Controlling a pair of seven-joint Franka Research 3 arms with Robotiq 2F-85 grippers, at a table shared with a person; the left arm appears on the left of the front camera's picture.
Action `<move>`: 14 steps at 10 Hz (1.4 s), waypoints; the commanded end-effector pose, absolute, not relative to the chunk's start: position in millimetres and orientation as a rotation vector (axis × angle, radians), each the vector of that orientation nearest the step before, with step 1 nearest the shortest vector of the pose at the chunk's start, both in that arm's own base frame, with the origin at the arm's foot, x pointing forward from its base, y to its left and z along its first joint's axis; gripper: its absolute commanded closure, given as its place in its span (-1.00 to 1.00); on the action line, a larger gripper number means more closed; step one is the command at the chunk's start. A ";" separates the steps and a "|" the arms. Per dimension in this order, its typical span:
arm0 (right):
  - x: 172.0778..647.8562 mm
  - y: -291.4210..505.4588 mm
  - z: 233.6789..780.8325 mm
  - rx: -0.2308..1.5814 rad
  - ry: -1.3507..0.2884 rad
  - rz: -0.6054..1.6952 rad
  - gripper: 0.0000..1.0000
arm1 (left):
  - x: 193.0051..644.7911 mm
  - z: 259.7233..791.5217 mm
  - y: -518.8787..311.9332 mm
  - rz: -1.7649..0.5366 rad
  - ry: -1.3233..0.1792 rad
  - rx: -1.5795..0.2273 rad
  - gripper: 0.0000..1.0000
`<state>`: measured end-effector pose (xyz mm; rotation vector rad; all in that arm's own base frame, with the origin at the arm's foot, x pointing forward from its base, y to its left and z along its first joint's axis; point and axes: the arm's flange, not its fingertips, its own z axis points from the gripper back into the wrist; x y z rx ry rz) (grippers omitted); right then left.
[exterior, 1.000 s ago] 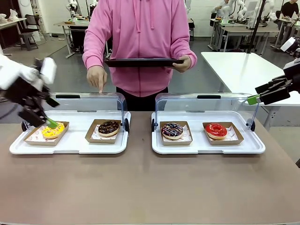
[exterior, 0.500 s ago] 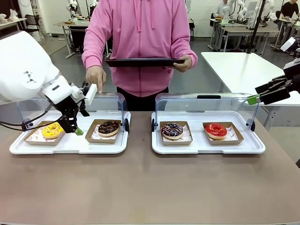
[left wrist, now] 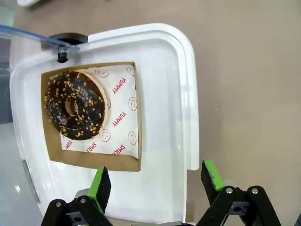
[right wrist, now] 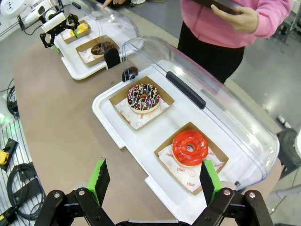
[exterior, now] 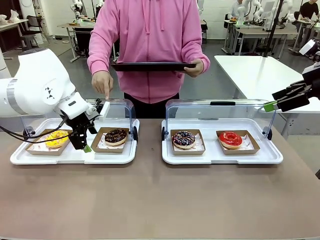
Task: Provide the desired donut to the person.
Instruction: Pick up and lift the Paper togo box containing the Donut pointed at by the person.
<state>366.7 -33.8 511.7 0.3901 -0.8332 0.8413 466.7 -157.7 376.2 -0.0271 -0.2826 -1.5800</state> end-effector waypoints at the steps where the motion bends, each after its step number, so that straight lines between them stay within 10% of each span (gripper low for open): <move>1: 366.7 -34.3 509.6 0.396 -0.830 0.854 -1.00 | 474.5 369.5 -162.0 -1.539 -0.261 0.017 -1.00; 14: 366.7 -34.3 509.6 0.396 -0.830 0.854 -1.00 | 485.9 343.4 -161.7 -1.523 -0.295 0.083 -1.00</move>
